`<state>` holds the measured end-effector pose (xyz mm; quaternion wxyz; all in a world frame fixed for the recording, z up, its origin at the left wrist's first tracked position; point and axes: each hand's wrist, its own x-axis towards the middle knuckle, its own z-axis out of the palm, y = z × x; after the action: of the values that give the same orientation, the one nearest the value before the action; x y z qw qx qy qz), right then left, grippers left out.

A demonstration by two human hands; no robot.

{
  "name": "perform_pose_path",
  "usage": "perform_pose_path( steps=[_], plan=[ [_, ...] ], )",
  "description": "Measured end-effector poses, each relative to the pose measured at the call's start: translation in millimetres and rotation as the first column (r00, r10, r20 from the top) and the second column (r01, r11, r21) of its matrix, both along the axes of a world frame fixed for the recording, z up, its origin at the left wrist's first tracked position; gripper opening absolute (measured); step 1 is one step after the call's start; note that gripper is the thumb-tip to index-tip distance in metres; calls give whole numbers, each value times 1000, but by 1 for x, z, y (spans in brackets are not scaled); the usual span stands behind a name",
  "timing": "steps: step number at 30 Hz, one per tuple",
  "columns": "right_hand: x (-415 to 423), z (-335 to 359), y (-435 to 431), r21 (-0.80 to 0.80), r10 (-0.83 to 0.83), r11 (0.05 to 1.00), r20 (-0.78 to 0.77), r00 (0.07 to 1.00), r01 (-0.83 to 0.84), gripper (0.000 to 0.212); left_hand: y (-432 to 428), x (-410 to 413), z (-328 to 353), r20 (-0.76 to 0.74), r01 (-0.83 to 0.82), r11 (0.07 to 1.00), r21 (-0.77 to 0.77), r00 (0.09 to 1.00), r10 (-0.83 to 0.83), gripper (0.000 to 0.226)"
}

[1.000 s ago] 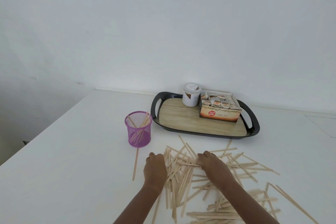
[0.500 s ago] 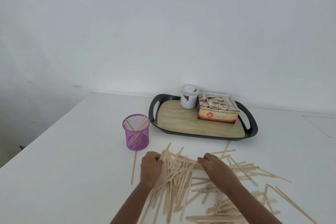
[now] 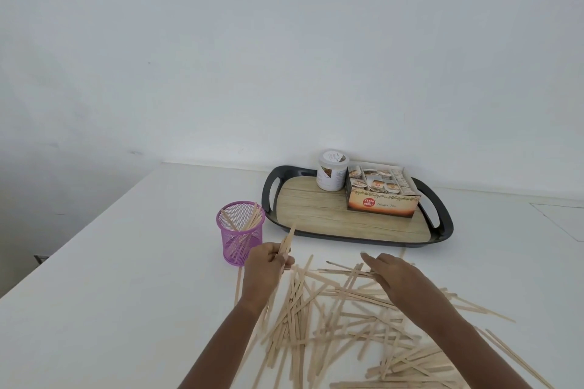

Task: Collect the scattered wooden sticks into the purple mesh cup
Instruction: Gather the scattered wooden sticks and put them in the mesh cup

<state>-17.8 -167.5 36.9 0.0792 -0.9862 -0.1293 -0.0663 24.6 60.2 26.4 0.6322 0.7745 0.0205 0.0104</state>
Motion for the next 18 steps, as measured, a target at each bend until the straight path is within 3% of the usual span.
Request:
perform_pose_path(
  steps=[6,9,11,14,18],
  plan=[
    [-2,13,-15,-35,-47,998,86,995,50,53,-1,1,7,53,-11,996,-88,998,16,20],
    [-4,26,-19,43,-69,997,148,987,63,41,-1,3,12,100,-20,994,-112,995,31,16],
    [-5,34,-18,208,-105,976,166,981,69,31,0,4,16,141,-26,989,-145,989,46,15],
    [-6,39,-13,525,-198,848,177,964,77,23,1,4,24,183,-25,972,-233,981,69,15],
    [0,37,5,812,-251,566,8,968,140,20,5,5,40,236,-21,932,-362,965,114,22]
  ],
)
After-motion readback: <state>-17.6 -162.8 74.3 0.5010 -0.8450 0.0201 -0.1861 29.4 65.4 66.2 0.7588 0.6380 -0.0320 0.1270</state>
